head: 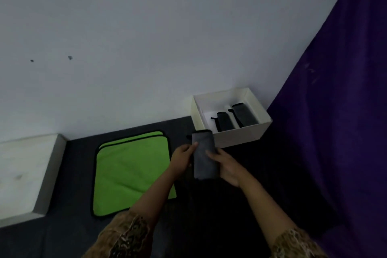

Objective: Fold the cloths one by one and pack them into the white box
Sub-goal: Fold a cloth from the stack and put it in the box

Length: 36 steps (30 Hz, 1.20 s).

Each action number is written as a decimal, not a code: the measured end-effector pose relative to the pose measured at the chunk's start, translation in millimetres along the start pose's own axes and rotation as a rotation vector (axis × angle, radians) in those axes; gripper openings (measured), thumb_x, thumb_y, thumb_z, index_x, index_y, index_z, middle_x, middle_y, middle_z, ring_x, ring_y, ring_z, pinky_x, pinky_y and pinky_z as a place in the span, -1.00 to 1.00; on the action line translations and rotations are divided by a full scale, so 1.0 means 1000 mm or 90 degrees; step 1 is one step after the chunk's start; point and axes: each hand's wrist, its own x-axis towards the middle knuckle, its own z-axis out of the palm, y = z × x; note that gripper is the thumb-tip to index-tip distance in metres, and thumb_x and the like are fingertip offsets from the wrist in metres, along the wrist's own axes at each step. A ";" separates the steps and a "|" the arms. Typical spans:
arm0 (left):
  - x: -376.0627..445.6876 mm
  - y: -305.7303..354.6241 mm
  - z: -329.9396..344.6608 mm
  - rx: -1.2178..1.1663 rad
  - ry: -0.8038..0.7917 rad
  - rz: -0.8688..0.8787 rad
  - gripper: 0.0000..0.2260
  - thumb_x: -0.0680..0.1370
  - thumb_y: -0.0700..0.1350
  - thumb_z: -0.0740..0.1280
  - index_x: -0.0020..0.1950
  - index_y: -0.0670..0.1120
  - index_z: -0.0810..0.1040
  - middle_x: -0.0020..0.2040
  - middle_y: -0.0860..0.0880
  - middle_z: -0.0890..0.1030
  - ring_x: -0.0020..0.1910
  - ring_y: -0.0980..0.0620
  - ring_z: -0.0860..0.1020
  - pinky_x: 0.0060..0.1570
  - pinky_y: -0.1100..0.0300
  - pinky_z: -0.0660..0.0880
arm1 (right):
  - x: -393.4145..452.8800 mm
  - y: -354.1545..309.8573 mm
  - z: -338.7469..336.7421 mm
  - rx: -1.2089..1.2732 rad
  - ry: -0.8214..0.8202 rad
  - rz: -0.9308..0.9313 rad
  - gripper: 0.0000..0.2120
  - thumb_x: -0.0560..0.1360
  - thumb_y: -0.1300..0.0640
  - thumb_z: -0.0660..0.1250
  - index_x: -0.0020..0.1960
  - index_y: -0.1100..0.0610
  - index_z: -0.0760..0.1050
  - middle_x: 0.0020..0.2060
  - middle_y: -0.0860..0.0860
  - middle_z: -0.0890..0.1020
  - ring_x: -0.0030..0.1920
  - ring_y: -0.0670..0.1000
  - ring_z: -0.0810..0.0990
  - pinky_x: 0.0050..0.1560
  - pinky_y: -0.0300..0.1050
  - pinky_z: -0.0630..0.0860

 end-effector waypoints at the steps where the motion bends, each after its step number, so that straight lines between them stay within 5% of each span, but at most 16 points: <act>1: 0.010 0.014 0.005 0.013 -0.003 0.022 -0.52 0.48 0.16 0.31 -0.31 -0.27 0.51 -0.36 -0.24 0.58 -0.38 0.05 0.50 -0.35 0.15 0.47 | 0.006 -0.016 -0.004 0.019 0.001 -0.012 -0.67 0.52 0.13 0.31 0.27 0.17 0.45 0.16 0.12 0.63 0.16 0.06 0.61 0.08 -0.14 0.58; 2: 0.022 0.028 0.010 0.023 -0.009 0.040 -0.43 0.42 0.26 0.32 -0.24 -0.32 0.54 -0.26 -0.31 0.62 -0.29 0.03 0.54 -0.23 0.04 0.52 | 0.013 -0.032 -0.009 0.006 0.015 -0.028 -0.66 0.53 0.07 0.30 0.27 0.15 0.46 0.16 0.10 0.63 0.16 0.04 0.61 0.07 -0.14 0.58; 4: 0.039 0.058 0.022 0.015 -0.026 0.048 -0.42 0.41 0.29 0.31 -0.22 -0.29 0.55 -0.26 -0.26 0.62 -0.29 0.01 0.54 -0.26 0.15 0.50 | 0.027 -0.063 -0.022 -0.043 0.057 -0.060 -0.65 0.53 0.02 0.29 0.28 0.11 0.44 0.16 0.07 0.63 0.12 0.01 0.62 0.06 -0.10 0.59; 6: 0.053 0.083 0.036 -0.026 -0.050 0.011 -0.66 0.49 0.12 0.33 -0.12 -0.18 0.59 -0.23 -0.10 0.62 -0.30 0.06 0.55 -0.37 0.32 0.45 | 0.041 -0.092 -0.035 -0.097 0.089 -0.078 -0.62 0.53 0.00 0.29 0.31 0.09 0.42 0.17 0.06 0.61 0.11 0.03 0.61 0.11 0.02 0.57; 9: 0.078 0.112 0.056 -0.038 -0.080 0.003 -0.78 0.50 -0.08 0.37 0.09 -0.15 0.55 -0.03 -0.09 0.64 -0.10 0.00 0.61 -0.18 0.24 0.57 | 0.065 -0.135 -0.055 -0.130 0.101 -0.088 -0.61 0.54 0.00 0.28 0.32 0.13 0.40 0.17 0.08 0.60 0.06 0.02 0.62 -0.04 -0.03 0.60; 13: 0.120 0.114 0.079 0.014 0.040 0.016 -0.73 0.48 -0.17 0.39 0.15 -0.22 0.57 0.07 -0.22 0.65 -0.06 -0.07 0.61 -0.07 0.16 0.59 | 0.101 -0.168 -0.082 -0.203 0.085 -0.040 -0.65 0.55 0.07 0.27 0.29 0.16 0.38 0.18 0.11 0.57 -0.03 0.01 0.59 -0.21 -0.11 0.53; 16: 0.144 0.099 0.098 0.124 0.126 -0.005 -0.77 0.46 -0.16 0.41 0.05 -0.26 0.62 0.00 -0.23 0.67 -0.01 -0.16 0.63 -0.09 0.10 0.54 | 0.137 -0.166 -0.102 -0.306 0.080 0.015 -0.74 0.56 0.11 0.26 0.23 0.08 0.37 0.16 0.04 0.54 0.00 0.05 0.53 -0.10 -0.04 0.50; 22: 0.174 0.059 0.116 0.241 0.188 -0.142 -0.65 0.42 -0.09 0.43 0.14 -0.24 0.57 0.09 -0.22 0.65 0.10 -0.16 0.60 -0.02 0.14 0.49 | 0.185 -0.130 -0.129 -0.298 0.083 0.119 -0.53 0.56 0.16 0.26 0.42 0.02 0.21 0.22 -0.03 0.40 0.17 0.10 0.42 -0.03 -0.05 0.42; 25: 0.188 0.046 0.120 0.240 0.206 -0.164 -0.69 0.46 -0.15 0.38 0.14 -0.27 0.52 0.09 -0.24 0.63 0.10 -0.19 0.58 -0.12 0.20 0.40 | 0.208 -0.115 -0.136 -0.346 0.098 0.105 -0.60 0.53 0.18 0.29 0.34 0.12 0.32 0.27 0.06 0.49 0.14 0.11 0.47 -0.04 -0.07 0.42; 27: 0.195 0.041 0.122 0.257 0.215 -0.164 -0.75 0.48 -0.20 0.34 0.09 -0.31 0.51 0.06 -0.28 0.63 0.06 -0.21 0.59 -0.16 0.19 0.39 | 0.221 -0.108 -0.139 -0.420 0.125 0.063 -0.67 0.49 0.21 0.34 0.24 0.18 0.42 0.10 0.11 0.54 0.04 0.08 0.49 -0.07 -0.09 0.45; 31: 0.203 0.033 0.124 0.308 0.213 -0.154 -0.84 0.50 -0.29 0.26 0.02 -0.31 0.54 0.00 -0.28 0.64 0.00 -0.22 0.61 -0.13 0.13 0.48 | 0.237 -0.094 -0.147 -0.582 0.176 -0.009 -0.66 0.33 0.14 0.50 -0.07 0.10 0.35 -0.10 0.09 0.54 -0.05 0.10 0.54 -0.01 0.03 0.52; 36: 0.209 0.025 0.125 0.370 0.233 -0.155 -0.78 0.56 -0.24 0.18 0.19 -0.21 0.41 0.08 -0.21 0.57 0.07 -0.16 0.58 0.04 0.06 0.52 | 0.243 -0.088 -0.146 -0.710 0.139 -0.089 -0.67 0.32 0.25 0.49 -0.35 -0.03 0.36 -0.17 0.09 0.61 -0.12 0.07 0.58 -0.15 -0.17 0.45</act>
